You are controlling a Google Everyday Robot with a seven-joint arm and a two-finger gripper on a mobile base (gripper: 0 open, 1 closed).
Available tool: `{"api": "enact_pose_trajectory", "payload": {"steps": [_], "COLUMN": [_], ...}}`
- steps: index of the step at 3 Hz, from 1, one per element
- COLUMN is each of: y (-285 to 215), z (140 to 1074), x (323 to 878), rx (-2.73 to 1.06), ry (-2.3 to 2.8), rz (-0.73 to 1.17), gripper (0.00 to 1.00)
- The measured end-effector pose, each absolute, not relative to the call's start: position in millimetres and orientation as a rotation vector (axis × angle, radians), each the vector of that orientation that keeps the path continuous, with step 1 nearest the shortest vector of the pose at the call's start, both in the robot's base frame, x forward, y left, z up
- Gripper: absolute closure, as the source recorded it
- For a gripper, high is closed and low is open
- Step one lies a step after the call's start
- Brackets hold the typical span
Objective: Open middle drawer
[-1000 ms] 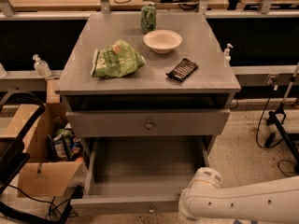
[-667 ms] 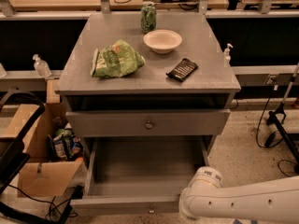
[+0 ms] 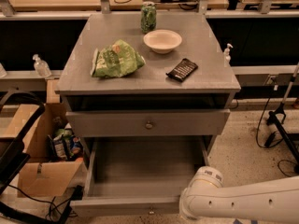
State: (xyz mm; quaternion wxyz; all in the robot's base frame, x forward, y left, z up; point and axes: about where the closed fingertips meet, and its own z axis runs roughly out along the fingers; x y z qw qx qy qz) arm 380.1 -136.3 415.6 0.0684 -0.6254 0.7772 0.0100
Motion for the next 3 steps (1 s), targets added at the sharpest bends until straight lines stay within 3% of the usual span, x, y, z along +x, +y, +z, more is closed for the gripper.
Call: {"api": "enact_pose_trajectory", "payload": {"steps": [2,3], "y": [-136.3,-136.3], "z": [416.6,416.6], "x": [380.2,380.2], "rx": [-1.884,-1.884], "ry": [2.341,2.341], "rz": [0.03,0.03], "gripper": [1.0,0.81]}}
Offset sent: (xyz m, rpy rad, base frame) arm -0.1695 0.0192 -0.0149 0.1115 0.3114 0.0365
